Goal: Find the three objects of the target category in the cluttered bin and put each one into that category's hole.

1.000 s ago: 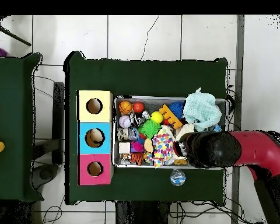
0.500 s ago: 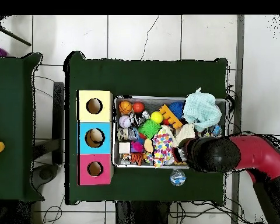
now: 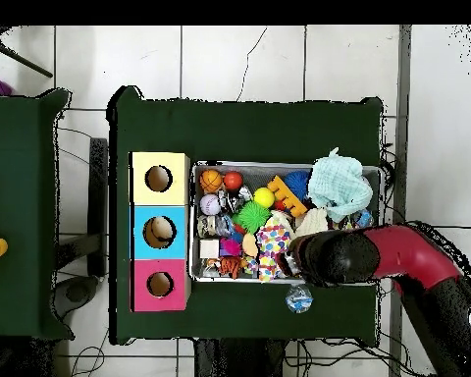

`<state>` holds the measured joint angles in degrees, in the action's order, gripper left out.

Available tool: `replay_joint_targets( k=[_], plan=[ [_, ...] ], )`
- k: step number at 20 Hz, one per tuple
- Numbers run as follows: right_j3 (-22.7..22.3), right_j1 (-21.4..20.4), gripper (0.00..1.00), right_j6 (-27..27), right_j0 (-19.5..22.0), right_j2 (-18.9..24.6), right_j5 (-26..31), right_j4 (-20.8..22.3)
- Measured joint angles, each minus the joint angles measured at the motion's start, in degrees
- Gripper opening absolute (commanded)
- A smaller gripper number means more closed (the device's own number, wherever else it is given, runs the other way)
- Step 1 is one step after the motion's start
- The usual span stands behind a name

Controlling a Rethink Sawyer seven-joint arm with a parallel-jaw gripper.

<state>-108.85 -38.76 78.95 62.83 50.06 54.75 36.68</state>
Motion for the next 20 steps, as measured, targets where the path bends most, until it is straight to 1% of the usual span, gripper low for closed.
replay_joint_targets(
  k=[3, 4, 7, 8, 10, 12, 16, 20],
  plan=[
    [0.65, 2.76, 0.0, 0.0, -0.45, -0.74, -0.01, 1.01],
    [0.93, 4.63, 0.0, 0.0, -0.54, -1.16, -0.01, 1.67],
    [1.08, 6.37, 0.0, 0.0, -0.53, -1.57, -0.01, 2.34],
    [1.09, 7.69, 0.0, 0.0, -0.54, -1.95, -0.01, 2.97],
    [1.1, 8.57, 0.0, 0.0, -0.53, -2.2, -0.01, 3.38],
    [1.09, 9.14, 0.0, -0.01, -0.54, -2.42, -0.01, 3.67],
    [1.09, 9.01, 0.0, -0.01, -0.56, -2.45, -0.01, 3.71],
    [1.09, 7.47, 0.0, -0.01, -1.15, -2.45, 0.23, 3.71]
  ],
)
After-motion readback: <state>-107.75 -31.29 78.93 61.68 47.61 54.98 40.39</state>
